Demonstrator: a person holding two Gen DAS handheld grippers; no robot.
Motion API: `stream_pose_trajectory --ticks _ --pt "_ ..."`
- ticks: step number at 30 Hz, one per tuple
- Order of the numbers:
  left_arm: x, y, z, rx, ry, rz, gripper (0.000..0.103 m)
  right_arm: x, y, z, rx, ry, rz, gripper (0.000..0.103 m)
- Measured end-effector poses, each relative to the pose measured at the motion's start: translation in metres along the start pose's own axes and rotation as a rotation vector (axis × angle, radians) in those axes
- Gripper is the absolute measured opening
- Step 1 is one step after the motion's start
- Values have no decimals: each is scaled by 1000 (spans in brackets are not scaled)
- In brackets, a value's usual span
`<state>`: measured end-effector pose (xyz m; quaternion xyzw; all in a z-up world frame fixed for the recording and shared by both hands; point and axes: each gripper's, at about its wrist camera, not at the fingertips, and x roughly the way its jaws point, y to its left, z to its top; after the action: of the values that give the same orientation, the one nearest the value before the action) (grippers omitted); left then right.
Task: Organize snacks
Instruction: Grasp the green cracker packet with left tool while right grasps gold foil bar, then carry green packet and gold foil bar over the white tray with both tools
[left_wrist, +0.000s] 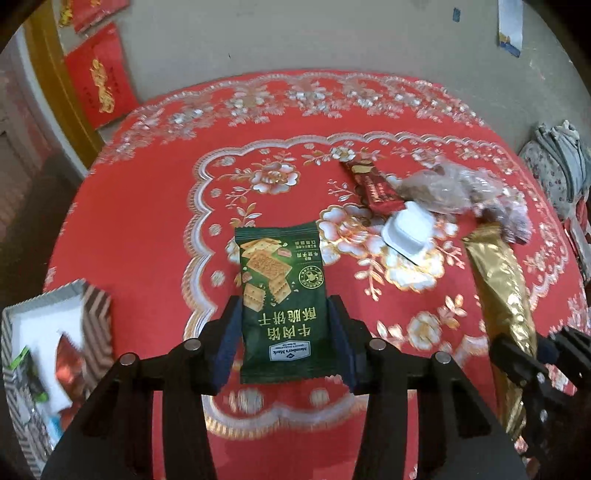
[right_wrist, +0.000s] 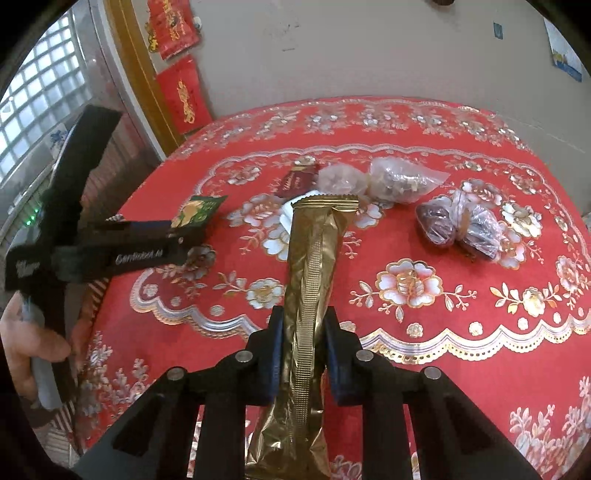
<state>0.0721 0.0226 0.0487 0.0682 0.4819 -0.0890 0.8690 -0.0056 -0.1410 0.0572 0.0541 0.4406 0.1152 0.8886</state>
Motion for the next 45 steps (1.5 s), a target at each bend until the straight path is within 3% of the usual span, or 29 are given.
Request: stream_pose_trajectory --ticks 18,29,40,45 --pt "-88 17 -67 -95 -170 74 44 -43 54 -3 -84 -90 67 20" --pt "-101 34 -96 -137 -196 84 44 -43 87 -12 -125 -85 100 20" --pt "-121 67 -112 -211 -202 4 44 -40 112 -12 -163 -79 120 20" --pt "-133 87 -119 -235 -220 27 44 -37 130 -10 -192 -77 142 20"
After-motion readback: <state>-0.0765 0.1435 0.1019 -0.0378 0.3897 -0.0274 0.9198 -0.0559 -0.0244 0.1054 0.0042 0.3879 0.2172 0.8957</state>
